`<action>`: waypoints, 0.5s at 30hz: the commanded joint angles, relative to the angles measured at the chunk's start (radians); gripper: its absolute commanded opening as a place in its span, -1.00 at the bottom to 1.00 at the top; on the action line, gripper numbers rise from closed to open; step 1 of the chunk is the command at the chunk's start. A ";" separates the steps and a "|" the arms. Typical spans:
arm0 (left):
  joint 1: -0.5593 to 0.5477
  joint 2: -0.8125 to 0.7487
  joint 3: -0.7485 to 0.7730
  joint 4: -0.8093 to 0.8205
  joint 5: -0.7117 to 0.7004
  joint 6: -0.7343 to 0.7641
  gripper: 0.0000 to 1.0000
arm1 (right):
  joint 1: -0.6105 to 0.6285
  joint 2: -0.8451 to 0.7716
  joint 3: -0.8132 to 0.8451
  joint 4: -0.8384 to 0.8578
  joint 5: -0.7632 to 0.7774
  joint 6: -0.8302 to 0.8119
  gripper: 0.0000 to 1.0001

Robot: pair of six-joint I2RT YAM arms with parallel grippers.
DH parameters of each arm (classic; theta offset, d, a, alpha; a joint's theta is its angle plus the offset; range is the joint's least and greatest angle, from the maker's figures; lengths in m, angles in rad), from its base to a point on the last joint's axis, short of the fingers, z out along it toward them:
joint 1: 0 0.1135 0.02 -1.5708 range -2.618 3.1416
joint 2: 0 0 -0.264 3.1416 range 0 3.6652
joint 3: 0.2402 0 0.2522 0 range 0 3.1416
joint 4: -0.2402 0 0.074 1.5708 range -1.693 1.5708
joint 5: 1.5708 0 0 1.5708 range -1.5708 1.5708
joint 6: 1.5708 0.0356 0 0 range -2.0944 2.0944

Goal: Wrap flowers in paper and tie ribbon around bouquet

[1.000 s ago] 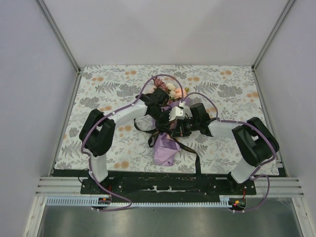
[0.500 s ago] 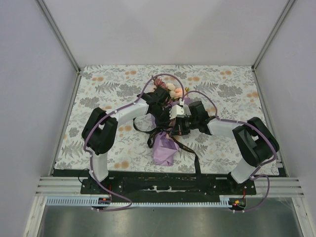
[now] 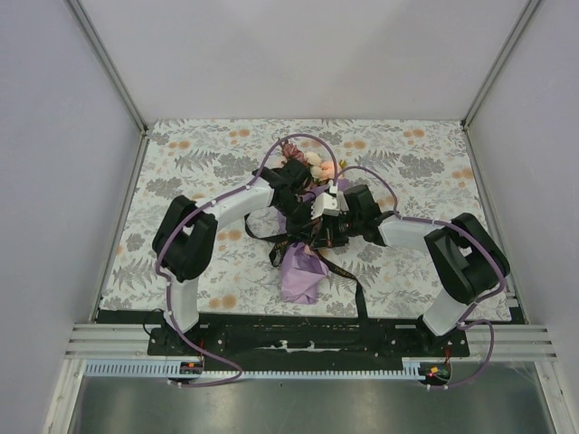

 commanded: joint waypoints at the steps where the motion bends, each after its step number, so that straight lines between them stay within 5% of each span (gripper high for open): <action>1: 0.012 0.017 0.054 -0.015 0.075 -0.042 -0.96 | 0.009 0.018 0.030 0.027 0.017 -0.010 -1.00; 8: 0.013 0.033 0.048 -0.025 0.029 -0.025 -0.93 | 0.006 0.001 0.008 0.105 0.012 0.004 -1.00; 15: 0.015 0.025 0.039 -0.028 0.032 -0.010 -0.64 | 0.001 -0.029 -0.001 0.153 0.023 0.024 -1.00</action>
